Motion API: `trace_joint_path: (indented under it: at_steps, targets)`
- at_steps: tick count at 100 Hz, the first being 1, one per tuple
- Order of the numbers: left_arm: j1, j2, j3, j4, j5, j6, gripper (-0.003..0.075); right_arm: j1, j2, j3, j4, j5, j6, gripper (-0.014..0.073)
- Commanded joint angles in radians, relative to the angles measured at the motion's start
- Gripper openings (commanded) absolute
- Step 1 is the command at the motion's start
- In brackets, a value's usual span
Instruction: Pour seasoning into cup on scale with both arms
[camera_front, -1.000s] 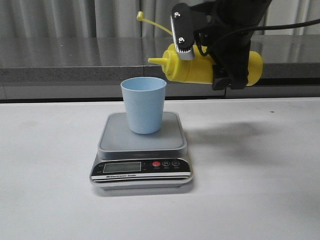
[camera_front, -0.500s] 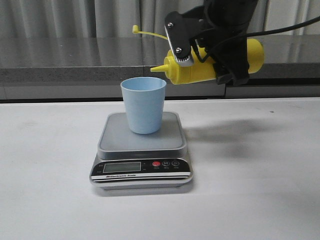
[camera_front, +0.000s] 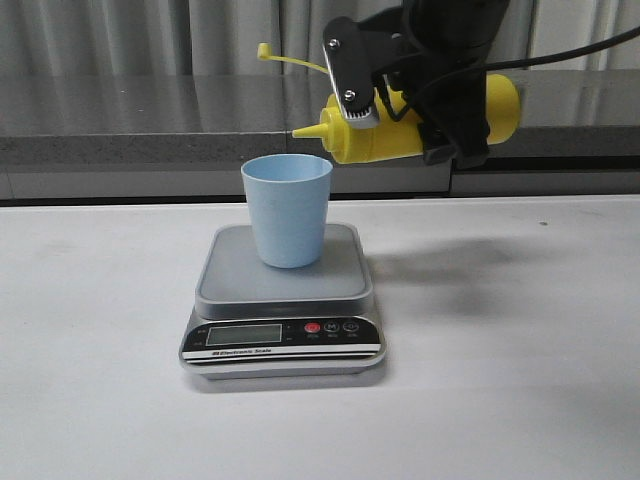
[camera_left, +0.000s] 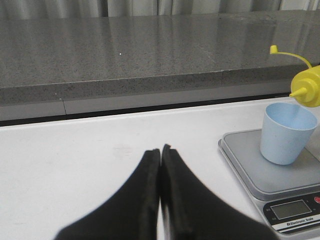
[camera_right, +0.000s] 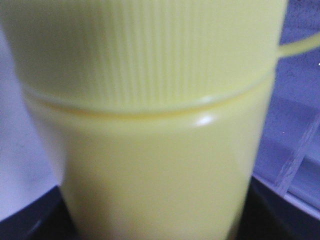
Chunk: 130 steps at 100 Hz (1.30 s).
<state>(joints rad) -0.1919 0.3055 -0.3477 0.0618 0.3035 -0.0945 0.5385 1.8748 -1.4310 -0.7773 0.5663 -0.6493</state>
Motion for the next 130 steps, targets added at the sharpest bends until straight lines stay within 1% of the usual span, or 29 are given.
trace_joint_path:
  at_steps: [1, 15, 22, 36, 46, 55, 60, 61, 67, 72, 89, 108, 114, 117, 118, 124, 130]
  targets:
    - [0.000, 0.006, -0.027, 0.001, -0.075, -0.006, -0.0020, 0.000, -0.057, -0.036, -0.040, -0.035, 0.027, 0.0225]
    - [0.000, 0.006, -0.027, 0.001, -0.075, -0.006, -0.0020, 0.000, -0.078, -0.036, -0.040, -0.058, 0.127, 0.0225]
    - [0.000, 0.006, -0.027, 0.001, -0.075, -0.006, -0.0020, -0.002, -0.096, -0.036, -0.040, -0.071, 0.200, 0.0225]
    - [0.000, 0.006, -0.027, 0.001, -0.075, -0.006, -0.0020, -0.022, -0.133, -0.035, -0.036, -0.093, 0.378, 0.0225]
    - [0.000, 0.006, -0.027, 0.001, -0.075, -0.006, -0.0020, -0.054, -0.163, -0.032, -0.015, -0.130, 0.535, 0.0225]
    - [0.000, 0.006, -0.027, 0.001, -0.075, -0.006, -0.0020, -0.089, -0.199, -0.003, 0.004, -0.206, 0.649, 0.0225]
    - [0.000, 0.006, -0.027, 0.001, -0.075, -0.006, -0.0020, -0.111, -0.225, 0.029, 0.020, -0.270, 0.695, 0.0225]
    - [0.000, 0.006, -0.027, 0.001, -0.075, -0.006, -0.0020, -0.117, -0.234, 0.040, 0.025, -0.302, 0.704, 0.0225]
    - [0.000, 0.006, -0.027, 0.001, -0.075, -0.006, -0.0020, -0.142, -0.268, 0.092, 0.053, -0.382, 0.729, 0.0225]
    - [0.000, 0.006, -0.027, 0.001, -0.075, -0.006, -0.0020, -0.165, -0.300, 0.145, 0.090, -0.478, 0.729, 0.0225]
    - [0.000, 0.006, -0.027, 0.001, -0.075, -0.006, -0.0020, -0.255, -0.390, 0.350, 0.250, -0.769, 0.729, 0.0225]
    - [0.000, 0.006, -0.027, 0.001, -0.075, -0.006, -0.0020, -0.319, -0.408, 0.548, 0.419, -0.970, 0.729, 0.0225]
    - [0.000, 0.006, -0.027, 0.001, -0.075, -0.006, -0.0020, -0.322, -0.407, 0.607, 0.449, -1.044, 0.729, 0.0225]
    - [0.000, 0.006, -0.027, 0.001, -0.075, -0.006, -0.0020, -0.326, -0.406, 0.642, 0.461, -1.114, 0.728, 0.0225]
    - [0.000, 0.006, -0.027, 0.001, -0.075, -0.006, -0.0020, -0.328, -0.406, 0.648, 0.464, -1.114, 0.728, 0.0225]
    - [0.000, 0.006, -0.027, 0.001, -0.075, -0.006, -0.0020, -0.329, -0.402, 0.701, 0.481, -1.226, 0.728, 0.0225]
    - [0.000, 0.006, -0.027, 0.001, -0.075, -0.006, -0.0020, -0.329, -0.401, 0.742, 0.483, -1.283, 0.728, 0.0225]
